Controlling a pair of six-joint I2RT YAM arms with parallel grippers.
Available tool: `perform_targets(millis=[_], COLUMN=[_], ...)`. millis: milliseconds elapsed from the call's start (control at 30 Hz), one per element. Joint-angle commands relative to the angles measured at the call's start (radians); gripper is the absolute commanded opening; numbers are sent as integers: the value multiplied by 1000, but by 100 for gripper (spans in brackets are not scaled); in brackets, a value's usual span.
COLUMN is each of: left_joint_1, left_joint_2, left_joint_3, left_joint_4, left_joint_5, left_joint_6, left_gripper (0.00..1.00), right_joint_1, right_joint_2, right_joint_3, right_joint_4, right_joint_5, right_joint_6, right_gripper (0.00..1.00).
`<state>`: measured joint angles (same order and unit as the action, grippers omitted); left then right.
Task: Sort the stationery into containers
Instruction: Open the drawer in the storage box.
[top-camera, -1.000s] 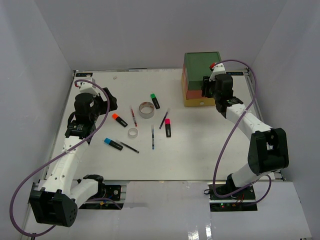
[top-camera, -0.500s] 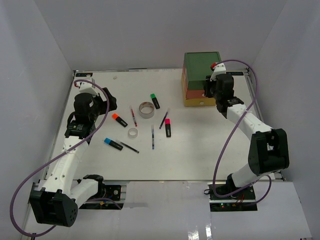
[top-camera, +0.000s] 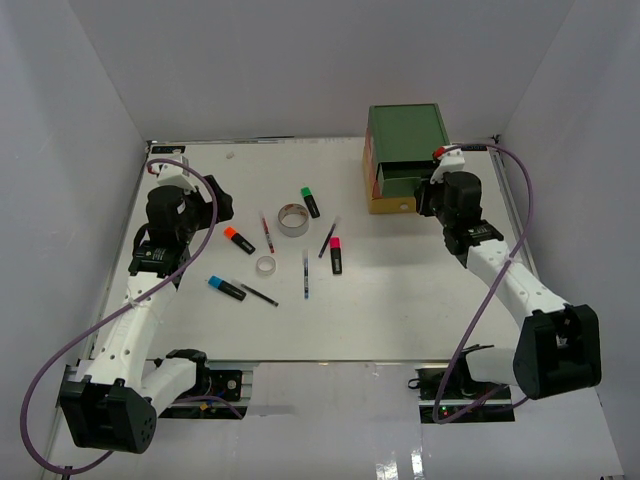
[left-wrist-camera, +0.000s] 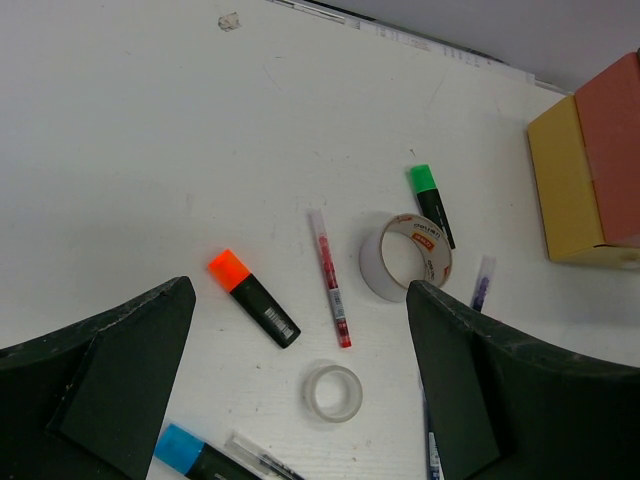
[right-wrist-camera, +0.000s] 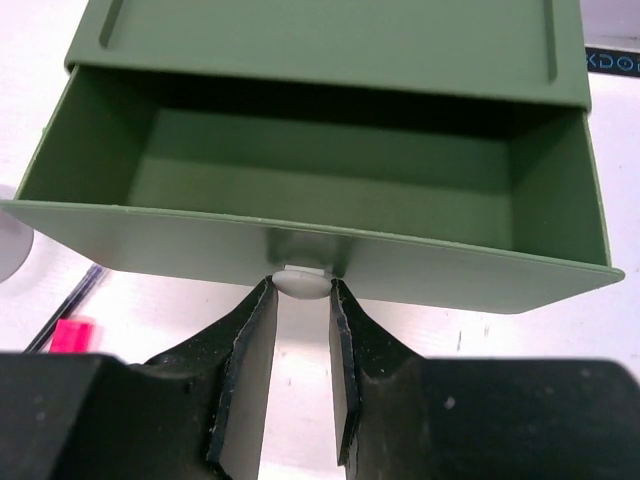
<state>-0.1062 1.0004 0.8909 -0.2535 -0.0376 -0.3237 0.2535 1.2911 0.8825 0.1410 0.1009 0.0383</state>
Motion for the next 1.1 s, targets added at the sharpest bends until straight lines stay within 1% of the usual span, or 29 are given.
perform_targets(millis=[0,400,500,600,633,700,733,800,900,933,1033,1067], left_joint_1=[10,17,19,20,20,20,22,20,20,20,20,23], left_joint_2=[-8,1,1,3,3,3,1,3,4,4,4,7], left_joint_3=[-7,-9,-9,-9,-9,-9,-9,-9,-10,-9,-7,-7], left_joint_4=[20,19,20,20,19,20,20,22,20,19,20,19], left_joint_5=[21,25,28,28,28,31,31,31,33,33,34,35], left_joint_6=[-9,-12,-14,-14,-14,-14,-12,-12,-12,-14,-14,-14], left_gripper=[98,98,98,98,98,98,98,98,98,98,98,98], right_joint_1=[1,6,7,6,6,9,7,9,10,13,44,74], right_joint_2=[-76,-174,-179,-182,-184,-193,-196,-211,-236,-245,-280,-298], right_joint_3=[-39,-129,-139,-137,-136,-131,-129,-125,-109,-90,-54,-42], right_joint_4=[25,-26,-37,-49,-55,-66,-72,-90,-133,-180,-253,-271], right_joint_5=[2,-10,-12,-26,-29,-32,-35,-49,-62,-66,-73,-73], right_joint_6=[26,51,49,49,49,45,44,41,40,38,37,35], right_gripper=[20,21,24,34,40,46,52,58,69,72,75,75])
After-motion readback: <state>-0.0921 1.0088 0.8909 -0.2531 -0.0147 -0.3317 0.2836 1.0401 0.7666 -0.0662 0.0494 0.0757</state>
